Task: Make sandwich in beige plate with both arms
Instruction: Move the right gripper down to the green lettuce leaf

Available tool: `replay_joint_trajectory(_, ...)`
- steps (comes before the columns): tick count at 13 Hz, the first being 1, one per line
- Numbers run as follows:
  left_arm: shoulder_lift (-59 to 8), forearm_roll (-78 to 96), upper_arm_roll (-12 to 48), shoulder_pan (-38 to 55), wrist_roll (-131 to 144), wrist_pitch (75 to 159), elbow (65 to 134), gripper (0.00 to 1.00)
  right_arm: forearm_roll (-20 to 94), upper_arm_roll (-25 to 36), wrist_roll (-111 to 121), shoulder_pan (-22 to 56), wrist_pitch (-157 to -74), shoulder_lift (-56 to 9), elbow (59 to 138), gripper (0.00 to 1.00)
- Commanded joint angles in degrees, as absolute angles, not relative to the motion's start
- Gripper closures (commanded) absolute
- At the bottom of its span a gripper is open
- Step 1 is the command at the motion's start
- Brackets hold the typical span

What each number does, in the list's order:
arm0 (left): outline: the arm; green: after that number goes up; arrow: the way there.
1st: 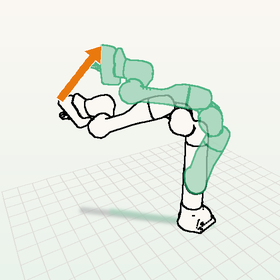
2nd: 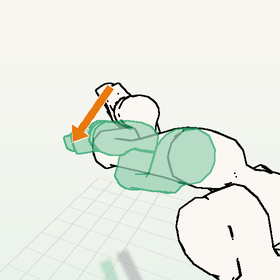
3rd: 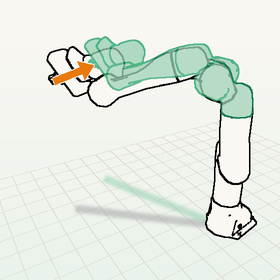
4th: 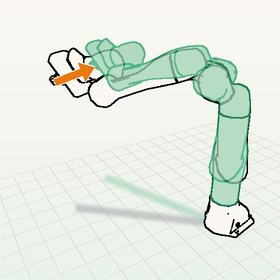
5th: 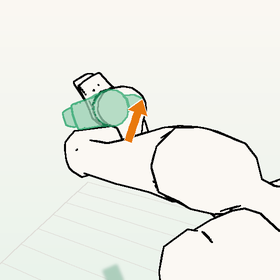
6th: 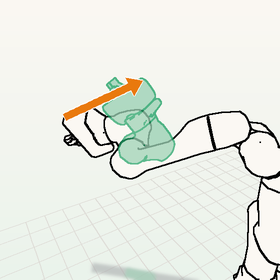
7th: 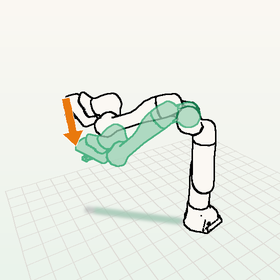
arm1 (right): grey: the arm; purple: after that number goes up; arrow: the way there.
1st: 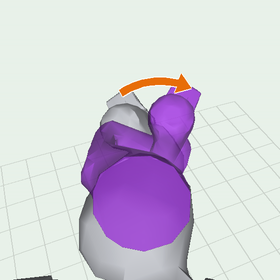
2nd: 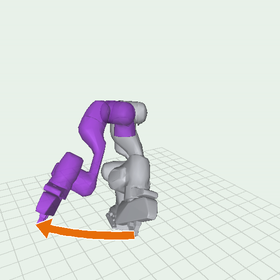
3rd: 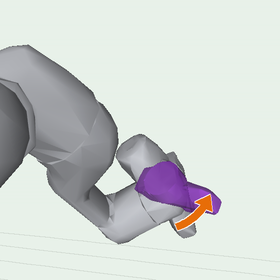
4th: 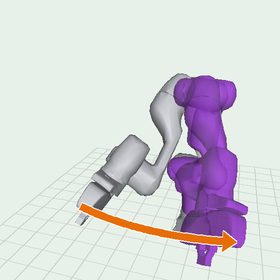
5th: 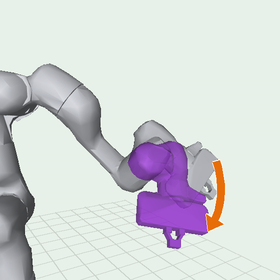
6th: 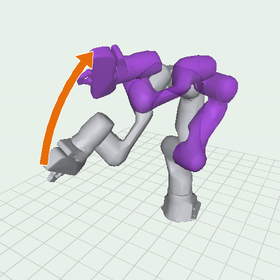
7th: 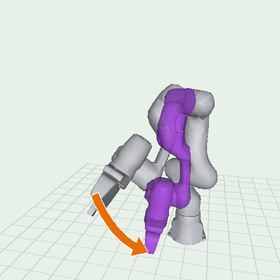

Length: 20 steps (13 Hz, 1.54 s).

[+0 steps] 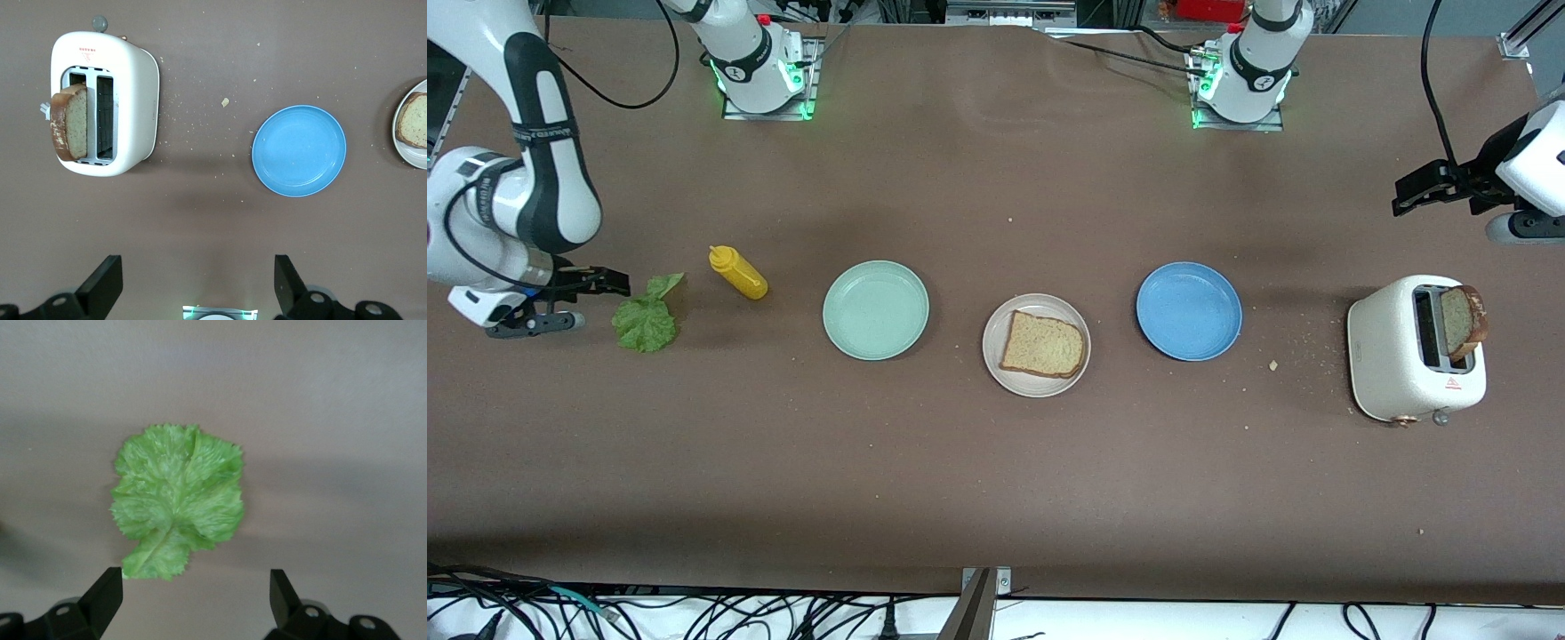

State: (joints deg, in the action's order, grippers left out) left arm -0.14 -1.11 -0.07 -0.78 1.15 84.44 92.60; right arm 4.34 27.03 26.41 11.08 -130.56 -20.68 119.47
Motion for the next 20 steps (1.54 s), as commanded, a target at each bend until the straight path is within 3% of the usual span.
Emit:
replay_joint_trajectory(1,0.0,-3.5,0.2,-0.6,1.8,83.8,92.1,0.0,4.3,26.8,24.2,12.0,-133.7,-21.6,120.9,0.02)
replay_joint_trajectory(8,-0.1,-3.5,0.2,-0.6,1.8,84.0,92.1,0.0,9.4,24.6,21.0,12.0,-140.4,-28.6,121.6,0.04)
replay_joint_trajectory(9,-0.1,-3.5,0.2,-0.6,1.8,84.0,92.1,0.0,10.2,24.0,20.9,11.9,-140.6,-29.0,121.6,0.16)
replay_joint_trajectory(11,-0.1,-3.5,0.2,-0.6,1.8,84.1,92.1,0.0,10.5,23.9,21.0,11.9,-140.5,-29.9,121.6,0.68)
replay_joint_trajectory(13,-0.1,-3.5,0.2,-0.6,1.8,84.2,92.1,0.0,10.5,23.9,21.0,11.9,-140.2,-29.9,121.4,1.0)
replay_joint_trajectory(17,-0.1,-3.5,0.2,-0.6,1.8,84.2,92.1,0.0,10.5,23.9,21.4,12.0,-139.9,-28.0,121.2,1.0)
replay_joint_trajectory(20,0.0,-3.5,0.2,-0.6,1.8,84.2,92.2,0.0,10.4,23.8,21.4,12.2,-130.3,-23.7,119.1,1.0)
